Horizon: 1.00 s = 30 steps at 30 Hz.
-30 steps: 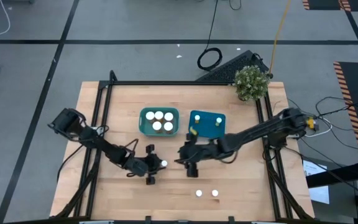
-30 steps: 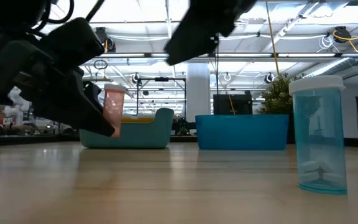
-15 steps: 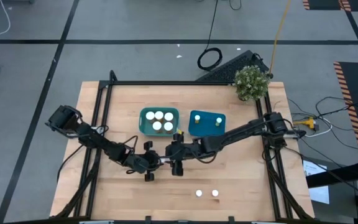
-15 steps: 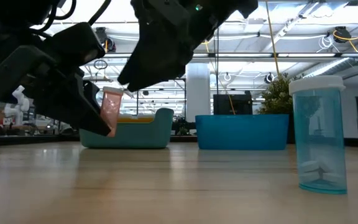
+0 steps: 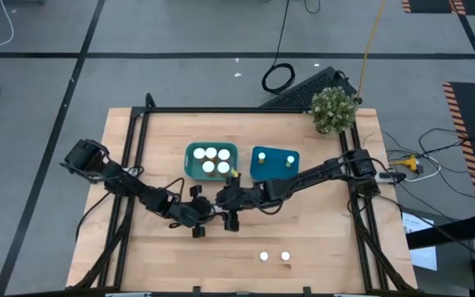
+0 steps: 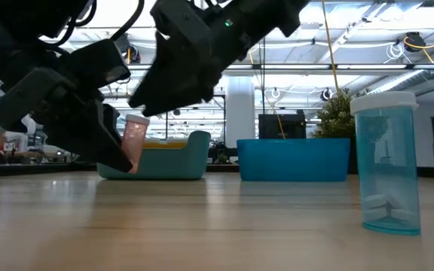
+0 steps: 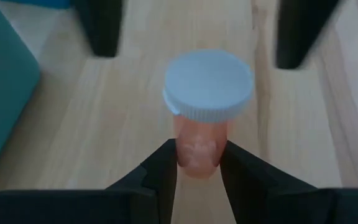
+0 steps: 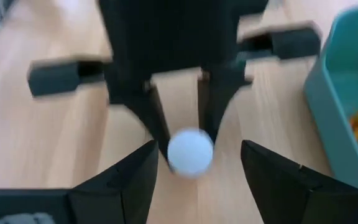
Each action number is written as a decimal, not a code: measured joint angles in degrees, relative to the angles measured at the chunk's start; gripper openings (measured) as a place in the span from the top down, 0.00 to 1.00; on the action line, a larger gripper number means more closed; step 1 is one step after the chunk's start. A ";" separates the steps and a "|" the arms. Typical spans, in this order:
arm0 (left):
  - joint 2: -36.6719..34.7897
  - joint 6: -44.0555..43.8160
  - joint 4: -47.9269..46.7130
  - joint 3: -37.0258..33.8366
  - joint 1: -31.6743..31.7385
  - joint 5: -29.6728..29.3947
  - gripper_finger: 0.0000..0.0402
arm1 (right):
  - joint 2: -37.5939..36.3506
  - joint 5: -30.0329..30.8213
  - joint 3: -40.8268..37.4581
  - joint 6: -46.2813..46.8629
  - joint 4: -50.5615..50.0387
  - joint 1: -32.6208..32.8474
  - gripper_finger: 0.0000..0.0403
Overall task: Pick and place medicine bottles into bin by pill shape (circle, oval)
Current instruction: Put the top small pink tablet bottle into the blue bin
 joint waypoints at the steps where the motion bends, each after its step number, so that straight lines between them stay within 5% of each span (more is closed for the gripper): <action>1: 0.00 0.00 -0.02 0.00 -0.02 0.00 0.70 | 0.14 -0.89 0.06 0.00 0.97 -0.15 0.43; 30: -0.22 -0.27 -15.49 6.99 1.51 3.52 0.70 | 2.26 -5.57 0.04 -2.96 3.33 -1.55 0.50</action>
